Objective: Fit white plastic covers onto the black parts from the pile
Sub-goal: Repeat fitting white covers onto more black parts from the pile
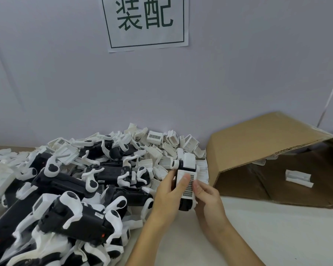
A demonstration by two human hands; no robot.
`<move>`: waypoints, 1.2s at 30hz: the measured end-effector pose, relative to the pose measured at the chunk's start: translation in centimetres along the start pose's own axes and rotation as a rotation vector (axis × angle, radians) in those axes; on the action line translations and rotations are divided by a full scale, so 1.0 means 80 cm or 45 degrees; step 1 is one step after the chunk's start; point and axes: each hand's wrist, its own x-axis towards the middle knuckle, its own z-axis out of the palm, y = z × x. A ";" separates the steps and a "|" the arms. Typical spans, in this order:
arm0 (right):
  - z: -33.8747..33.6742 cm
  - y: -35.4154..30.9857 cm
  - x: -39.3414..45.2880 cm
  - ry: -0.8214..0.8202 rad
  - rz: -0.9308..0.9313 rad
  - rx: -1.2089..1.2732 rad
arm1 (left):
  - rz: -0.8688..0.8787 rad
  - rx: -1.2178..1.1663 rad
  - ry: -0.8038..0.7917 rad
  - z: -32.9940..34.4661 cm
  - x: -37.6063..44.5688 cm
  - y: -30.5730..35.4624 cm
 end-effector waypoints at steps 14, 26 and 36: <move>-0.004 -0.010 -0.005 -0.102 0.211 0.204 | 0.092 0.070 -0.040 -0.006 0.000 -0.003; -0.002 -0.007 0.000 0.035 0.205 0.131 | 0.164 0.337 0.048 -0.003 0.004 -0.015; -0.002 0.004 -0.006 0.317 -0.371 -0.639 | 0.210 0.516 0.103 -0.004 0.006 -0.019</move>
